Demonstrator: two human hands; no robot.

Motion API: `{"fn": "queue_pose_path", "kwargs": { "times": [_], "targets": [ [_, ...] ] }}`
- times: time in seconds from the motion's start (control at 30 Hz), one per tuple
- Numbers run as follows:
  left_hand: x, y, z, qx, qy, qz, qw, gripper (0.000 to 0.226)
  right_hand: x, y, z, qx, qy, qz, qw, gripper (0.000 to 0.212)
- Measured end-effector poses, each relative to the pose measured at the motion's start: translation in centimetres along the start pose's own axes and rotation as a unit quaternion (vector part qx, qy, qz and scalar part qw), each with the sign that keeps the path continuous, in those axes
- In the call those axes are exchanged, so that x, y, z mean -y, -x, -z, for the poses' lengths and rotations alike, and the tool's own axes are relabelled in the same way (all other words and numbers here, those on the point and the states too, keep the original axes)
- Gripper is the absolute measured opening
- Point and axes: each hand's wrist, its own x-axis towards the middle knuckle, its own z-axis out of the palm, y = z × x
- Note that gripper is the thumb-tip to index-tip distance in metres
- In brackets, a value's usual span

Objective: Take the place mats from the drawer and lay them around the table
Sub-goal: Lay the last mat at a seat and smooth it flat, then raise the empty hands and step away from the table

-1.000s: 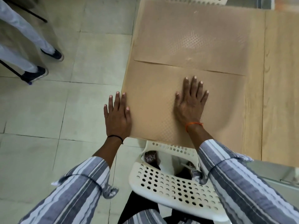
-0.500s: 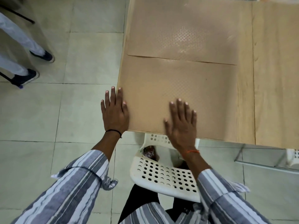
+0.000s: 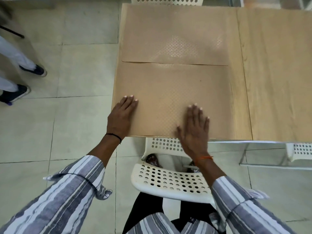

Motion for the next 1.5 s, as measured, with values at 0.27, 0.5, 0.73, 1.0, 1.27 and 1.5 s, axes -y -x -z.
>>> {"fn": "queue_pose_path", "kwargs": {
  "times": [0.27,0.5,0.73,1.0,1.27,1.5],
  "targets": [
    [-3.0,-0.3,0.3,0.072,-0.002,0.091,0.993,0.051,-3.6,1.3,-0.8,0.001,0.044,-0.011,0.999,0.074],
    [-3.2,-0.3,0.2,0.085,-0.012,0.091,0.992,0.058,-10.5,1.7,1.1,-0.016,0.05,-0.089,0.995,0.074],
    [-4.5,-0.1,1.2,0.127,-0.003,0.112,0.986,0.059,-5.9,1.3,3.6,-0.039,0.019,-0.078,0.996,0.07],
    [-8.5,-2.0,9.9,-0.013,0.137,0.046,0.989,0.043,2.1,0.1,12.3,-0.167,-0.062,0.035,0.983,0.055],
    [-12.0,0.4,19.8,-0.091,0.138,0.023,0.986,0.033,5.9,4.1,21.0,-0.255,-0.077,0.105,0.958,0.052],
    [-13.1,5.5,26.9,-0.169,0.145,-0.028,0.975,0.03,9.1,9.3,25.0,-0.298,-0.068,0.138,0.942,0.053]
  ]
}}
